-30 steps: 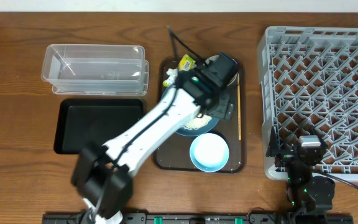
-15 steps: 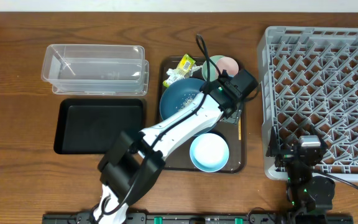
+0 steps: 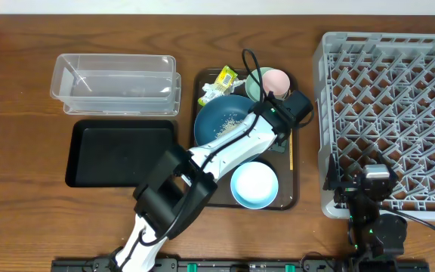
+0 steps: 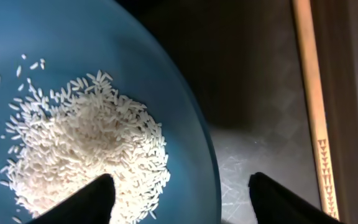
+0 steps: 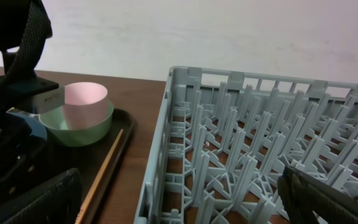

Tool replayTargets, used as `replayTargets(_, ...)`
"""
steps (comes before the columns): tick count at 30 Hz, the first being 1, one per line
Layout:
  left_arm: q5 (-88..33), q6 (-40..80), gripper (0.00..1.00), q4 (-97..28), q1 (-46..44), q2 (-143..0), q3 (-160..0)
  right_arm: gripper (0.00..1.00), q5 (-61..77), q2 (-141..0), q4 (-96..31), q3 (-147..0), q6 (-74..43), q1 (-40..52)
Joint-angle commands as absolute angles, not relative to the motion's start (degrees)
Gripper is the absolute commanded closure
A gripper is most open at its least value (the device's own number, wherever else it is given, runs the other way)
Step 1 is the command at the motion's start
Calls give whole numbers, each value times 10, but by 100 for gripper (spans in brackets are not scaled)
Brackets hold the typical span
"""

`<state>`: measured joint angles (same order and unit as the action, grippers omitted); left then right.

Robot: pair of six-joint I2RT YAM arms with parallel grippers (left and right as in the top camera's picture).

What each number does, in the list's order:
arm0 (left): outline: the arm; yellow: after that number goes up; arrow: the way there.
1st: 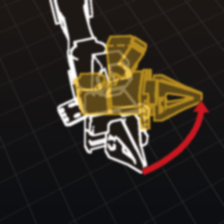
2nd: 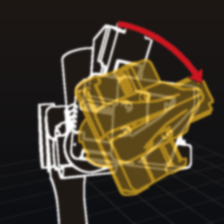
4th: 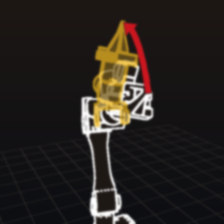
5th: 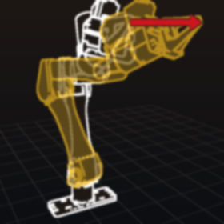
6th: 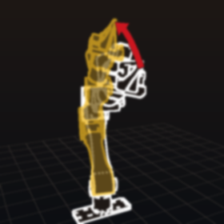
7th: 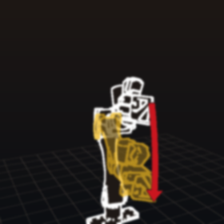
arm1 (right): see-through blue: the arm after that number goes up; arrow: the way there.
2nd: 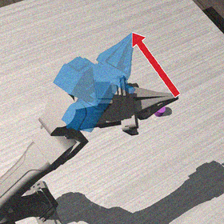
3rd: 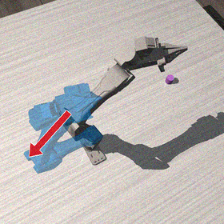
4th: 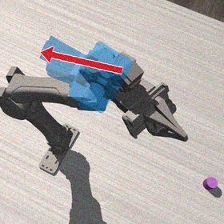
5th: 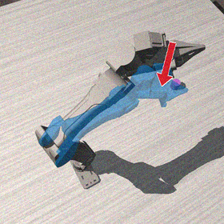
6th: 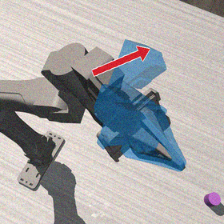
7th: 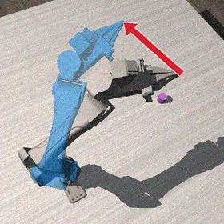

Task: Sort waste into correct bins and load items into the dishwasher rack
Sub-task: 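Reach the left gripper to the blue plate's rim and grasp it, then lift the blue plate with the left gripper toward the black tray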

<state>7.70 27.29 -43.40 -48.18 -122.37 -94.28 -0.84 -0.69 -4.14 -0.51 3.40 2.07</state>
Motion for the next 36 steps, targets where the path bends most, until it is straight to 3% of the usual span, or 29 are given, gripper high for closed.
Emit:
replayTargets(1, 86, 282, 35, -434, -483, -1226, -948, 1, -4, -3, -43, -3, 39, 18)
replayTargets(4, 86, 282, 44, -434, -483, -1226, -948, 1, -4, -3, -43, -3, 39, 18)
replayTargets(21, 82, 305, 45, -431, -483, -1242, -928, 1, -4, -3, -43, -3, 39, 18)
replayTargets(36, 81, 305, 77, -430, -484, -1230, -929, 1, -4, -3, -43, -3, 39, 18)
